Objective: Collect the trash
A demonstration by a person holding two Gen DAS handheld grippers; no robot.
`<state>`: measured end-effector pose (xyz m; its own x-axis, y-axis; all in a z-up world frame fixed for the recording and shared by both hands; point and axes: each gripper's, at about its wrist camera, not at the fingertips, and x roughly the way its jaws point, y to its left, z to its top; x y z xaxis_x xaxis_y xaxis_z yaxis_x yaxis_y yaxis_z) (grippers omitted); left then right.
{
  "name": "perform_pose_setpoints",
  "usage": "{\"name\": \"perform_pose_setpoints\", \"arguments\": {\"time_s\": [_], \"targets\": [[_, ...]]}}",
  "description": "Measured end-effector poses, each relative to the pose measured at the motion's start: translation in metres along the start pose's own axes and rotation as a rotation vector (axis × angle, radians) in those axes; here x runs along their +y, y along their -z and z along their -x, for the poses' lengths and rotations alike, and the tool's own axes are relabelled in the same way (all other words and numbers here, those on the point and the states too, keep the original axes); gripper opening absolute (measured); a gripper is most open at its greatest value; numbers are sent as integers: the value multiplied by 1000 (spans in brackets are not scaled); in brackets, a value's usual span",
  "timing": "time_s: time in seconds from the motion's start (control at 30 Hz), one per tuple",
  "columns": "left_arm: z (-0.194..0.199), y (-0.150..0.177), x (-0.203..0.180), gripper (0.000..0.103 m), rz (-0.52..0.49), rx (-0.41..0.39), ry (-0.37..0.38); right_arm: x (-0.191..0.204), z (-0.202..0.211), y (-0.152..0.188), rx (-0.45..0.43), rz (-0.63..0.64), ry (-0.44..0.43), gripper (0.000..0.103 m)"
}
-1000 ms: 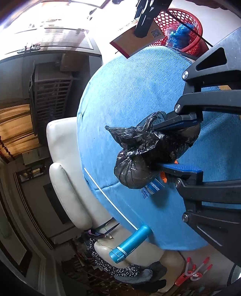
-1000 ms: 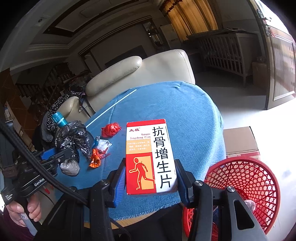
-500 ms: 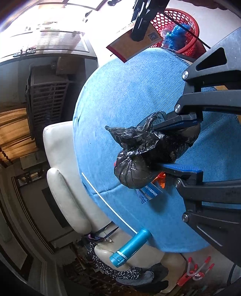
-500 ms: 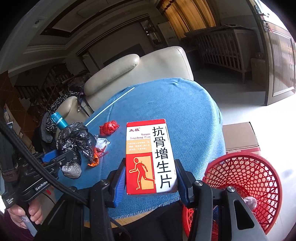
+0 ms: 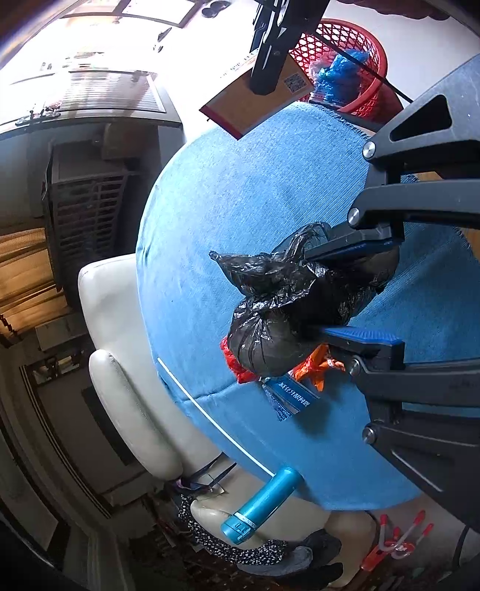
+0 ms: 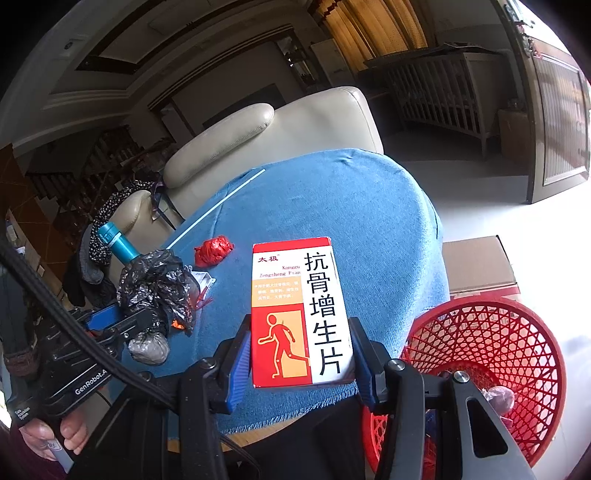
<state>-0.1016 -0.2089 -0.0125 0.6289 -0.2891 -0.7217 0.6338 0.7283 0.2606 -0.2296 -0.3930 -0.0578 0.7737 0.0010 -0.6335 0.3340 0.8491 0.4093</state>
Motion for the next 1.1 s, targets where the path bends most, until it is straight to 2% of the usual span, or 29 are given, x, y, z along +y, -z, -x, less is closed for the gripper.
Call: {"name": "perform_pose_setpoints", "arguments": {"time_s": [1.1], "targets": [[-11, -4, -15, 35, -58, 24, 18, -10, 3, 3, 11, -26, 3, 51]]}}
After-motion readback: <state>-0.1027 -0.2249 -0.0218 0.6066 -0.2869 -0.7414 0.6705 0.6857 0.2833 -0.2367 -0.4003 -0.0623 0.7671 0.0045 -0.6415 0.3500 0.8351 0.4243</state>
